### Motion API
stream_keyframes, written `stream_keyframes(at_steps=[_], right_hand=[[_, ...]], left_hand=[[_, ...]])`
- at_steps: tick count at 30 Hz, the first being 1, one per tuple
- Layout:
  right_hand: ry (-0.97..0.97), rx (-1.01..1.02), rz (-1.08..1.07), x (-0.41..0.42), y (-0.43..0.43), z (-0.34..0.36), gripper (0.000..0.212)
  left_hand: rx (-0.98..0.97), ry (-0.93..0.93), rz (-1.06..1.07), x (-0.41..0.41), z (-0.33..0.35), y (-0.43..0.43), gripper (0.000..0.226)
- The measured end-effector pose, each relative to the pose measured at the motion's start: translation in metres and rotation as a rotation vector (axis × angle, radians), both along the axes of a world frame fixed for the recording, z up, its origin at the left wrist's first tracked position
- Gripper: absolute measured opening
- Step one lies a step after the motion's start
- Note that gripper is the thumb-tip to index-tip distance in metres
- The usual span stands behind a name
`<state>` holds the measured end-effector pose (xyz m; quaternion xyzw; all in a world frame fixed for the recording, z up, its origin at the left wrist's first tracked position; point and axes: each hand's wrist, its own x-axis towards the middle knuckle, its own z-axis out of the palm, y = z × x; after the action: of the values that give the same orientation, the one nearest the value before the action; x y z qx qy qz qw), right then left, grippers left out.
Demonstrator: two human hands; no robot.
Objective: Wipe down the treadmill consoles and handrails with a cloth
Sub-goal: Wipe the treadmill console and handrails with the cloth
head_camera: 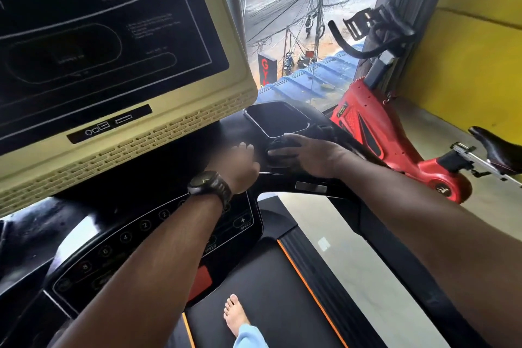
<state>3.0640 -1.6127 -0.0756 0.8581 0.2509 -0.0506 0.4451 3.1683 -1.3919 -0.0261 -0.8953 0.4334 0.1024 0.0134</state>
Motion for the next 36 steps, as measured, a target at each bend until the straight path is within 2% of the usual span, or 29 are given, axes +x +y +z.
stream_keyframes(at_steps=[5, 8, 10, 12, 16, 20, 27, 29, 33, 36], right_hand=[[0.029, 0.053, -0.075, -0.005, 0.003, -0.004, 0.053], [0.062, 0.039, -0.227, -0.024, 0.006, 0.003, 0.051], [0.045, 0.117, -0.363, -0.038, 0.009, 0.013, 0.046], [-0.009, 0.245, -0.509, -0.053, 0.013, 0.02, 0.046], [-0.225, 0.506, -0.785, -0.08, 0.023, 0.02, 0.059], [-0.383, 0.651, -1.049, -0.087, 0.031, 0.014, 0.071], [-0.49, 0.822, -1.165, -0.065, 0.016, 0.013, 0.064], [-0.505, 0.806, -1.191, -0.058, 0.017, 0.013, 0.063], [-0.459, 0.733, -1.007, -0.053, 0.017, 0.003, 0.063], [-0.426, 0.866, -1.025, -0.039, -0.003, 0.009, 0.061]], left_hand=[[0.05, 0.029, 0.005, 0.002, 0.001, -0.001, 0.053], [0.072, 0.052, 0.006, 0.004, 0.002, -0.001, 0.054], [0.095, 0.062, 0.001, 0.003, 0.005, -0.003, 0.058], [0.103, 0.068, 0.004, 0.003, 0.008, -0.006, 0.06], [0.107, 0.066, -0.001, -0.006, 0.008, -0.016, 0.063], [0.105, 0.0, -0.004, -0.012, 0.005, -0.022, 0.064], [0.107, 0.029, -0.028, -0.003, -0.006, -0.034, 0.076], [0.115, 0.027, -0.074, 0.0, -0.007, -0.043, 0.08], [0.143, 0.01, -0.194, 0.009, -0.012, -0.066, 0.086], [0.14, -0.013, -0.289, 0.018, -0.021, -0.079, 0.087]])
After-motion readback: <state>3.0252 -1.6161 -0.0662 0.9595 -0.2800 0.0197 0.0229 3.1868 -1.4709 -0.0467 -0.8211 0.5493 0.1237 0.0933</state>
